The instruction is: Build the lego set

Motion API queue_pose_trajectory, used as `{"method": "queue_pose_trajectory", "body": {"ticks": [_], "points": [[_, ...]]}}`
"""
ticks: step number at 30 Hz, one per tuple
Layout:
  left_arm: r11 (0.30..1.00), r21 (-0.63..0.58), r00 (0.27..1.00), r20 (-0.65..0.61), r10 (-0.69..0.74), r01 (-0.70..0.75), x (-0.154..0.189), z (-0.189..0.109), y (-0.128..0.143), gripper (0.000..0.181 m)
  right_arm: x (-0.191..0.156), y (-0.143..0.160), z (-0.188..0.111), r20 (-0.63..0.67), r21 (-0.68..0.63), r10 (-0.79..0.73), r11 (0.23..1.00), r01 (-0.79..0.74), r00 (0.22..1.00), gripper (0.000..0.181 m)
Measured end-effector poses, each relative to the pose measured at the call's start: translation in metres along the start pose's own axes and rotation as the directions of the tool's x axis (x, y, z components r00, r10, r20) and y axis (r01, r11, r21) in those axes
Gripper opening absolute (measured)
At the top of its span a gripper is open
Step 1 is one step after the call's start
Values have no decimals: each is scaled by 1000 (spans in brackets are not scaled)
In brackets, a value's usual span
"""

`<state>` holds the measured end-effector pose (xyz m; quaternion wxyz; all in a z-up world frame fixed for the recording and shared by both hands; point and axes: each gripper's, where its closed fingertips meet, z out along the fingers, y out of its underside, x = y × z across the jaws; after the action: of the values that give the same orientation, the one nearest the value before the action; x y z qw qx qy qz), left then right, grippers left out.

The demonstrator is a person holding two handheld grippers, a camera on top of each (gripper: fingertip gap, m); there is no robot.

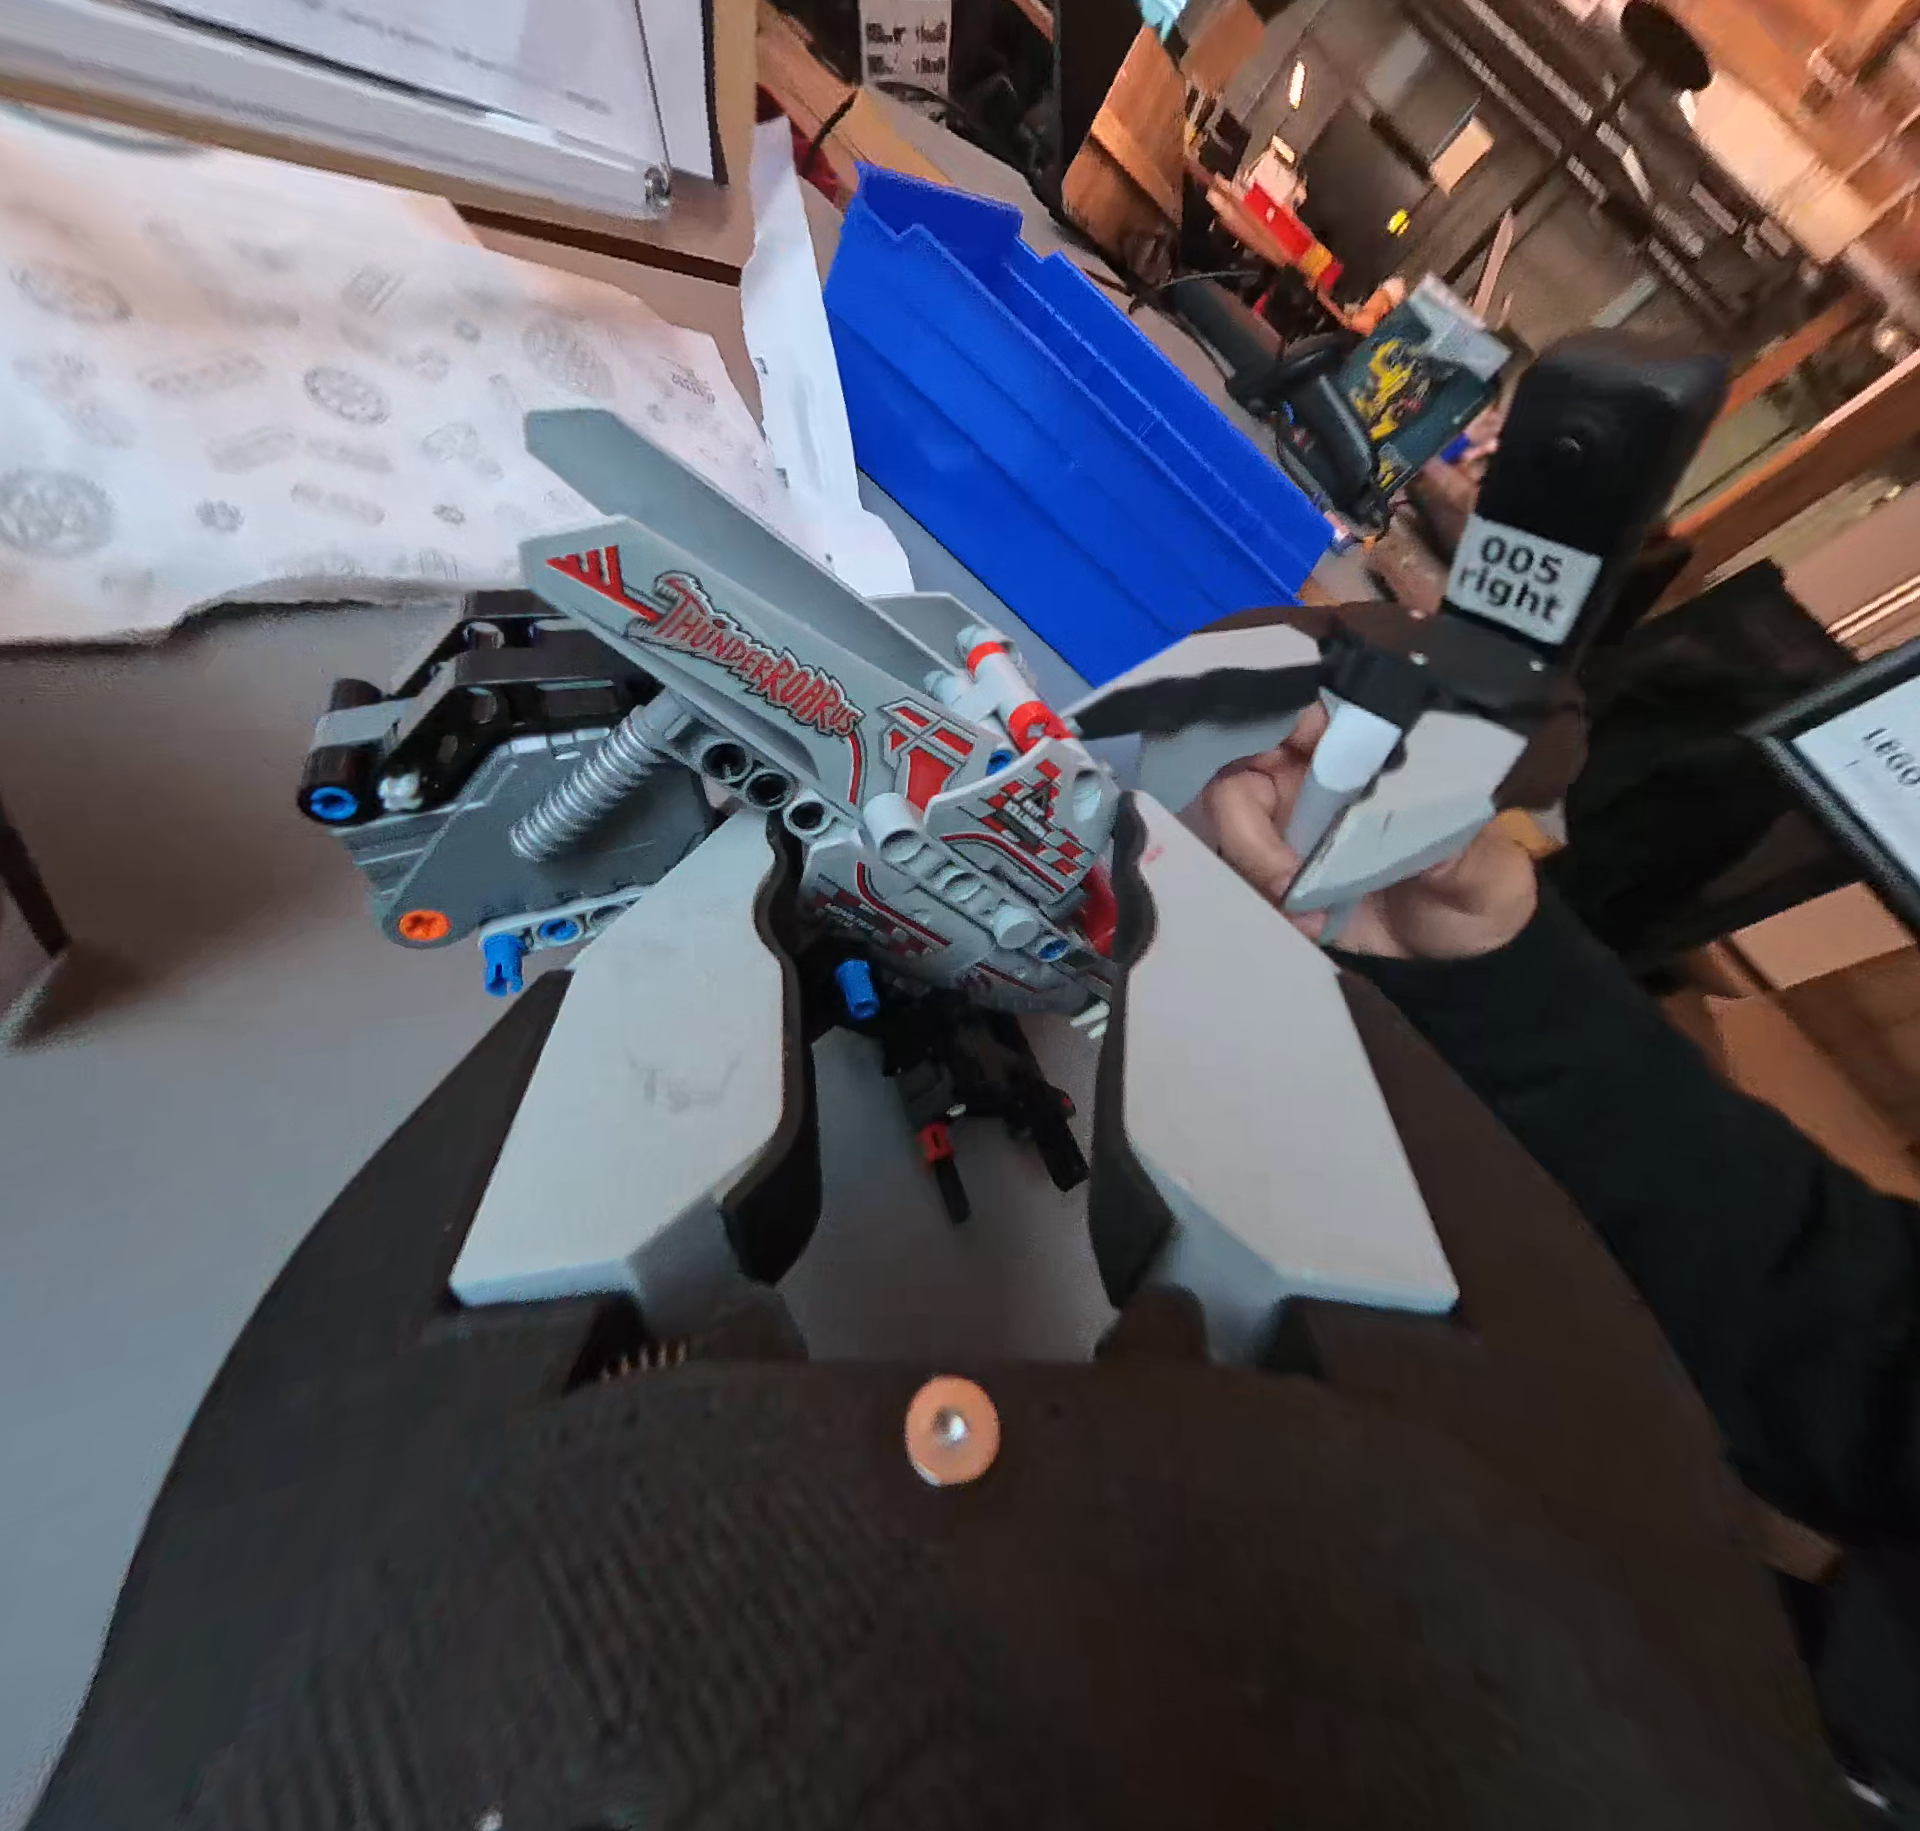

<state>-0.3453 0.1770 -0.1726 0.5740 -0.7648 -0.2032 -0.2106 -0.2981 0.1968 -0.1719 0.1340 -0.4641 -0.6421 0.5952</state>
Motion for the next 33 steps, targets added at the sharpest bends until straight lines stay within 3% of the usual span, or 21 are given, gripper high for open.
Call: {"method": "queue_pose_trajectory", "body": {"ticks": [5,10,16,21,25,33], "points": [[995,-32,992,-76,-97,94,2,3,16,59,3,33,15,-79,-170,-132,978,117,988,67],[982,-120,985,-79,-154,144,-6,1,27,66,0,49,23,-31,-220,-94,972,85,995,65],[989,-146,1000,-2,19,-19,-5,-23,34,72,3,51,21,-22,-203,-52,978,46,998,60],[888,-394,950,97,298,-238,-9,-37,86,47,4,51,20,-14,-186,-37,982,34,999,60],[817,-482,916,68,395,-316,-4,-25,105,40,4,51,21,-13,-181,-24,983,21,1000,60],[740,-558,873,55,484,-375,-5,3,111,24,3,52,22,-30,-177,-37,984,31,999,60]]}}
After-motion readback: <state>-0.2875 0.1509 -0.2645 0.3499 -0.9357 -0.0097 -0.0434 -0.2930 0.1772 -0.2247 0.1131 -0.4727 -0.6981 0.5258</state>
